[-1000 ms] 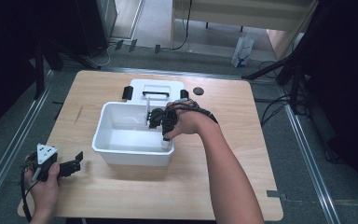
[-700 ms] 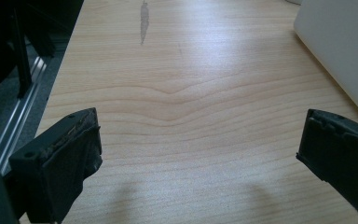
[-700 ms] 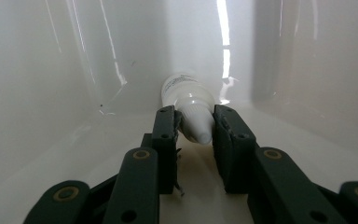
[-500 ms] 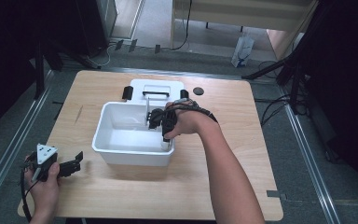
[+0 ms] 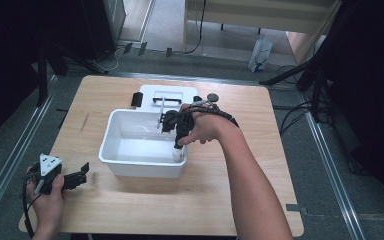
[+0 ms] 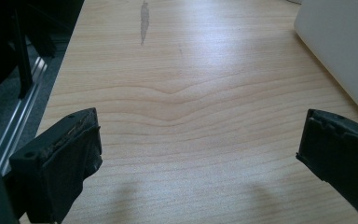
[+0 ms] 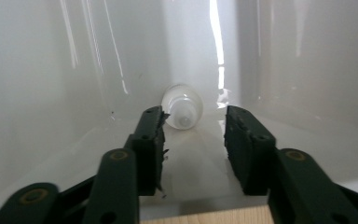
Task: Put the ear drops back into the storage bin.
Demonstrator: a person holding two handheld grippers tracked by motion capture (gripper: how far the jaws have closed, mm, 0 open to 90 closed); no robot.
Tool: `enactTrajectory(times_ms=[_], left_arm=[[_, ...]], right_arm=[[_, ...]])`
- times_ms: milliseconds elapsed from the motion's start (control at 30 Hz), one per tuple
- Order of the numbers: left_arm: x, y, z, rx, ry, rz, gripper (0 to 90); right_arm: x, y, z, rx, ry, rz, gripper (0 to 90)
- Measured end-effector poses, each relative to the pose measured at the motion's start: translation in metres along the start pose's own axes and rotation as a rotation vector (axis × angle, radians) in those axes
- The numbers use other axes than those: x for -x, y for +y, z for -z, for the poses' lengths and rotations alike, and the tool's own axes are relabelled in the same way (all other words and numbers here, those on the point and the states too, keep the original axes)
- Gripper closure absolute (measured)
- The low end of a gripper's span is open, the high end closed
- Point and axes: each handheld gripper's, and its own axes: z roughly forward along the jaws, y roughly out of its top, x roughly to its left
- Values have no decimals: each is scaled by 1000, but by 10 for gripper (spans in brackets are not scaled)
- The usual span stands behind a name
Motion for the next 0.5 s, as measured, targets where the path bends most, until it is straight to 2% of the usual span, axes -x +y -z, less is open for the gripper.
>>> enactTrajectory(times_ms=[33,67,233,267,367,433,500], left_arm=[[0,0,0,-2,-1,-1,0],[0,0,0,-3,0,-1,0],[0,0,0,-3,1,-2,0],[0,0,0,-2,2,-2,0],[0,0,0,-3,2,-2,0],[0,0,0,-2,3,-3,0],[0,0,0,-5,3,-5,0]], right_arm=[[-1,0,3,11,-12,-4,517],[-2,0,10,22,-46,-8,439],[-3,-1,25,56,-87,-14,351],[-4,-2,29,59,-96,-27,335],[-4,-4,38,78,-108,-48,225],[-5,-9,48,94,-135,-80,116],[-4,-11,51,99,-134,-85,96]])
